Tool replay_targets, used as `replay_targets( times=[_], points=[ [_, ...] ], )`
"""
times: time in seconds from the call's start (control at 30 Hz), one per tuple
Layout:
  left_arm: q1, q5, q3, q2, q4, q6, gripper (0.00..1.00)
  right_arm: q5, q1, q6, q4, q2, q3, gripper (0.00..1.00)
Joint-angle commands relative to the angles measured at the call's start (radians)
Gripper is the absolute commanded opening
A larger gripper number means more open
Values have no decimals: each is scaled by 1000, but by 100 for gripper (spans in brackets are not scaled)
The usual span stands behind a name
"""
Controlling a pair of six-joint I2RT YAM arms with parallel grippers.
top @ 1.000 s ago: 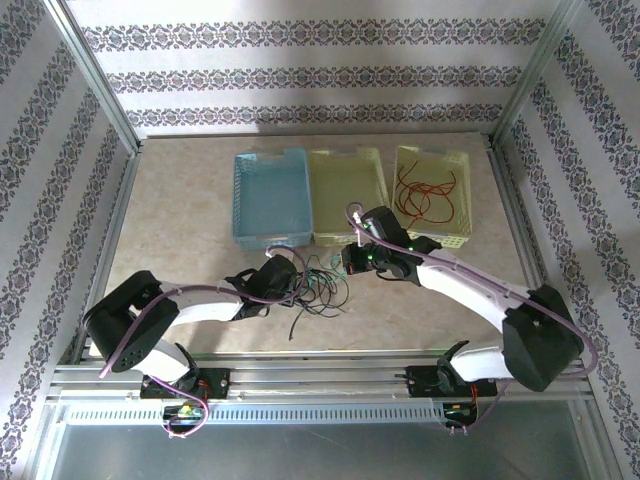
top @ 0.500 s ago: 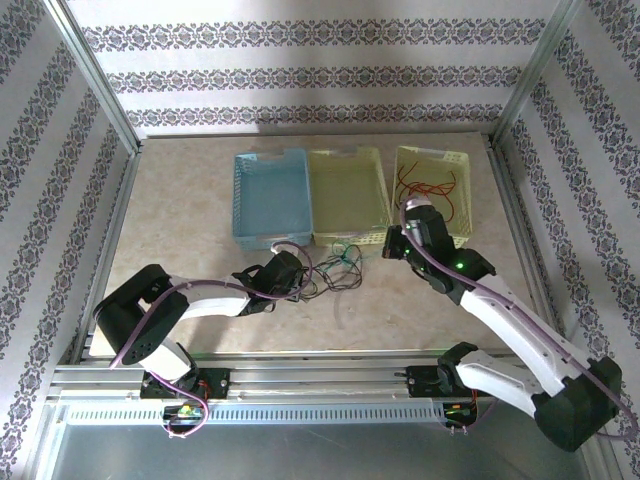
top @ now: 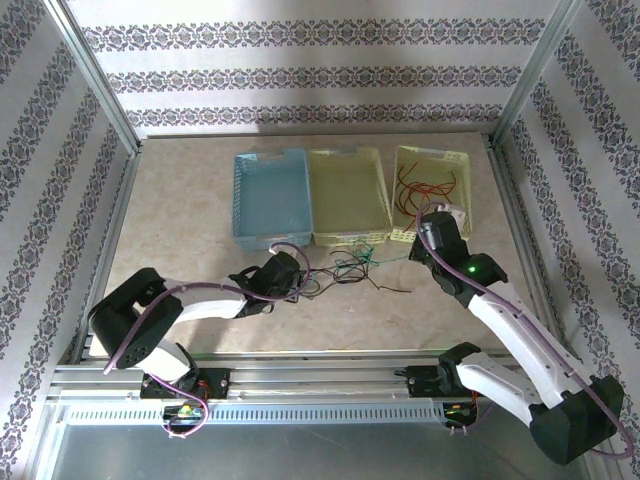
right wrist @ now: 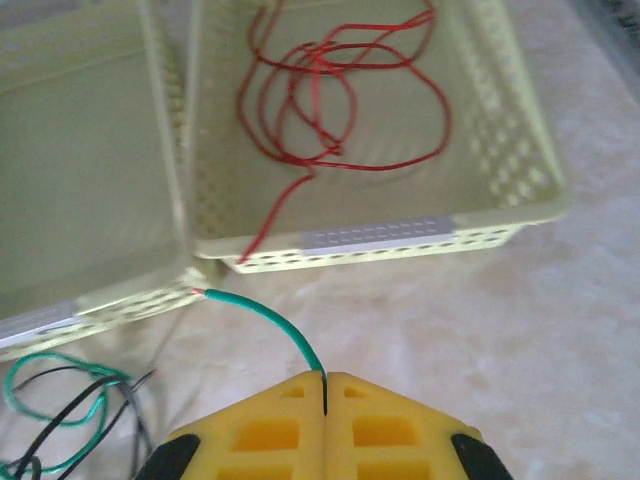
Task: Untangle the cables
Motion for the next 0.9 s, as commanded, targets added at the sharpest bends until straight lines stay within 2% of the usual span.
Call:
replay_targets(
  times=[0.0,0.13,0.27,0.33,0.4,0.5,0.6,0.73,0.87],
  points=[
    [38,-62,-79,-48,-109,-41,0,221,-54,31,-72,-28,-26,0],
    [60,-58,-133,-112,-82,-77,0,187,-124,30,-70,-46,-65,0],
    [57,34,-128,-144,-49,4,1,-6,-145,-30,30,-55,-101,0],
    [48,90,-106,-158,-40,65,25,-98,-124,-42,80,-49,-116,0],
    [38,124,-81,-178,-45,126,44,-128,-93,-52,97,-34,-116,0],
    [34,182,-36,-225,-65,208,57,-146,-51,-52,112,-20,-113,0],
    [27,244,12,-271,-63,265,67,-196,-36,-52,129,-13,-114,0],
    [-6,307,121,-233,-63,325,69,-217,-23,-44,131,-1,-111,0],
    [-39,344,241,-71,-52,391,68,-221,-29,-26,121,-5,-104,0]
  ],
)
